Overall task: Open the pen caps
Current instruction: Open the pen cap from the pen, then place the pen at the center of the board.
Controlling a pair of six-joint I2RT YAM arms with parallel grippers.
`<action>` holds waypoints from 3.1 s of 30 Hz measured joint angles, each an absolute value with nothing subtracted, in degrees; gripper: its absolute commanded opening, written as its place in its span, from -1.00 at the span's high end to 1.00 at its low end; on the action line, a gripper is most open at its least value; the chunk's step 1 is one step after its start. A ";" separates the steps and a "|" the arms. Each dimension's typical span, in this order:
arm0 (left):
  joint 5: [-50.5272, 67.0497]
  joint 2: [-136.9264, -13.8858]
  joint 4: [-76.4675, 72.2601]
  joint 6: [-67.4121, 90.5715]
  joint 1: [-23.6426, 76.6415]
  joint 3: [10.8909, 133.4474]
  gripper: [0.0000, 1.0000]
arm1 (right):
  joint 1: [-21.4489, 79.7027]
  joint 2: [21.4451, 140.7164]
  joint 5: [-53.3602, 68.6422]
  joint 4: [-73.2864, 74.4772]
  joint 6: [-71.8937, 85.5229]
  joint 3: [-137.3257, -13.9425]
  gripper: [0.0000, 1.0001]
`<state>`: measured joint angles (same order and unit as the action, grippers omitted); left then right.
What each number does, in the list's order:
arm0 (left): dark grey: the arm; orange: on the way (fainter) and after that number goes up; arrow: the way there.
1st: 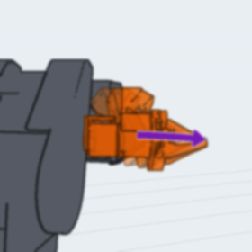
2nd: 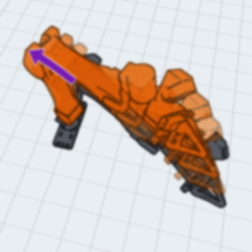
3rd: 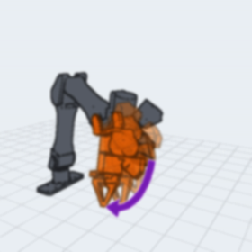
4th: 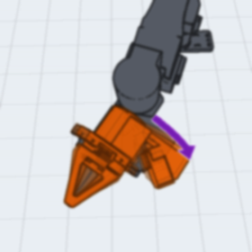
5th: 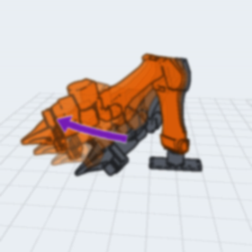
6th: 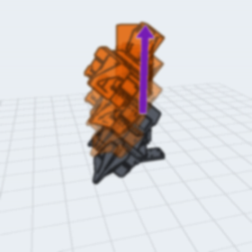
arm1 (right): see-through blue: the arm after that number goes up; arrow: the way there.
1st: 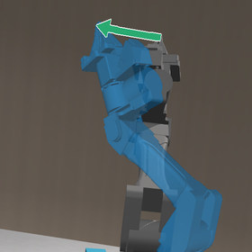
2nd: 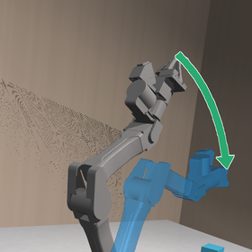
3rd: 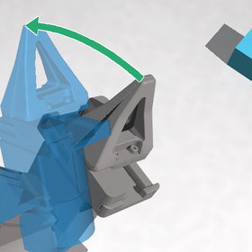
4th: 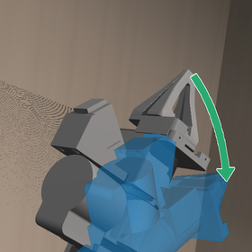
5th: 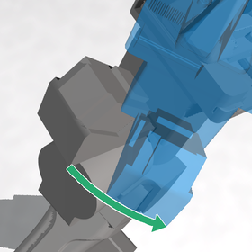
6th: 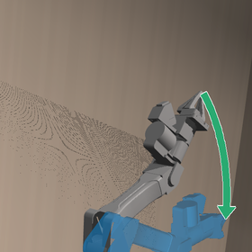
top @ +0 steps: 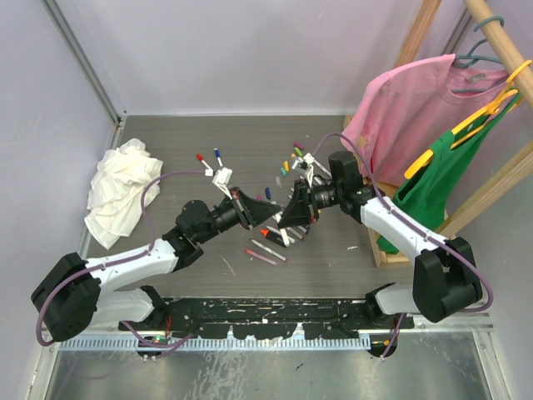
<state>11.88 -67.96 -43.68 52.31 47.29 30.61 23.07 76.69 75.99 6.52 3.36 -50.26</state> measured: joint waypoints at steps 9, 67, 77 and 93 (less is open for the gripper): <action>9.91 -68.23 -43.18 50.35 47.24 30.63 1.00 | 24.36 78.39 75.92 5.45 4.86 -50.28 0.03; -13.67 -38.79 8.45 59.66 26.87 15.14 1.00 | 60.36 103.15 16.25 27.55 -11.86 -63.29 0.79; -13.47 -38.59 8.47 61.98 26.87 13.08 1.00 | 61.19 104.53 10.98 29.02 -11.84 -65.69 0.48; -12.32 -36.27 8.36 63.66 26.87 11.77 1.00 | 61.39 104.79 9.45 29.74 -11.92 -66.32 0.31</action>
